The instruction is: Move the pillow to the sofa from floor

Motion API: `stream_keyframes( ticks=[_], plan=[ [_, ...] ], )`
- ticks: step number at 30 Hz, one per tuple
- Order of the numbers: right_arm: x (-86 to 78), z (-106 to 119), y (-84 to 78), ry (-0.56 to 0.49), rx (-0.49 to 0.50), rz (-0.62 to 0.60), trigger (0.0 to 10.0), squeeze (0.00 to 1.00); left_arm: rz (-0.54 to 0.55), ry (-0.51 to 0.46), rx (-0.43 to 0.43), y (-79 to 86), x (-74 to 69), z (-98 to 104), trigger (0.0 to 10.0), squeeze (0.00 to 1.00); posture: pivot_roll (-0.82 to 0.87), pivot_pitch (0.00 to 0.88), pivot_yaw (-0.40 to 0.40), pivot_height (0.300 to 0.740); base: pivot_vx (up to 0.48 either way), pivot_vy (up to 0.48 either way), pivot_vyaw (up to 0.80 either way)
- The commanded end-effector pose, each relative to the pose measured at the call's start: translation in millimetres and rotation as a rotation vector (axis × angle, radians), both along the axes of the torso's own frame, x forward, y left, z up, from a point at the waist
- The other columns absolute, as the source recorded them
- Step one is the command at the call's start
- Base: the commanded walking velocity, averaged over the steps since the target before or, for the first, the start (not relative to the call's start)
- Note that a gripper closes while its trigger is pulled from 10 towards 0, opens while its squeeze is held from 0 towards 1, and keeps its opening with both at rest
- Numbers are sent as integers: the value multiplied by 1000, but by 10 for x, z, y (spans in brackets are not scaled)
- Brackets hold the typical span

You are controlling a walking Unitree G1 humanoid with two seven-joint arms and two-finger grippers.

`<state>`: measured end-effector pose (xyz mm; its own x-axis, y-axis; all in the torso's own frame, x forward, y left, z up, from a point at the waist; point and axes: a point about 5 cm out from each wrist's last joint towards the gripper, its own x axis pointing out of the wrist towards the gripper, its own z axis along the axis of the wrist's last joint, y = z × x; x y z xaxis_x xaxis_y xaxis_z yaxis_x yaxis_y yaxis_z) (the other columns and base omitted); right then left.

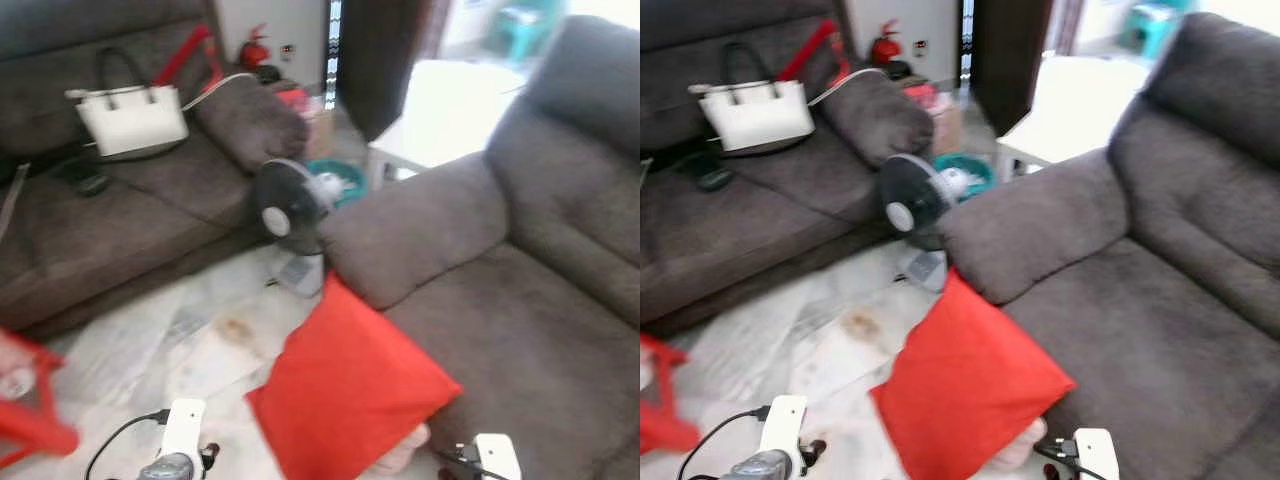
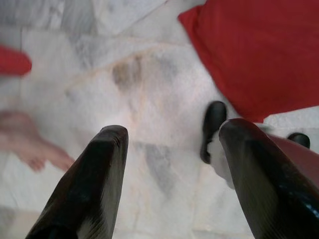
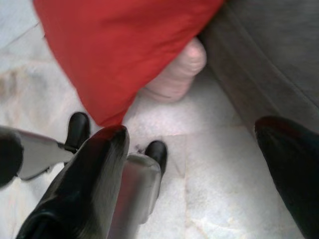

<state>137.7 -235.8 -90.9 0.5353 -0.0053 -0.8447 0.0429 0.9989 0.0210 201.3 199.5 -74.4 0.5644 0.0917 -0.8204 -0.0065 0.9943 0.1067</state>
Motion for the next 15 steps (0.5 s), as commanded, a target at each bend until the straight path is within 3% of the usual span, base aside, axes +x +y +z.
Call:
stream_keyframes(
  ticks=[1, 5, 15],
  plan=[
    [-21, -15, 26, 10, 9, 3, 10000, 0, 21, 10, 3, 53, -21, -4, 10000, 0, 159, 63, -43, 740, 0, 0, 800],
    [-21, -16, 27, 12, 8, 3, 10000, 0, 20, 10, 3, 54, -21, -3, 10000, 0, 159, 63, -42, 740, 0, 0, 766],
    [-29, -19, 28, 9, 18, -24, 10000, 0, 17, 9, 3, 54, -21, -3, 10000, 0, 161, 63, -42, 740, 0, 0, 0]
  ],
)
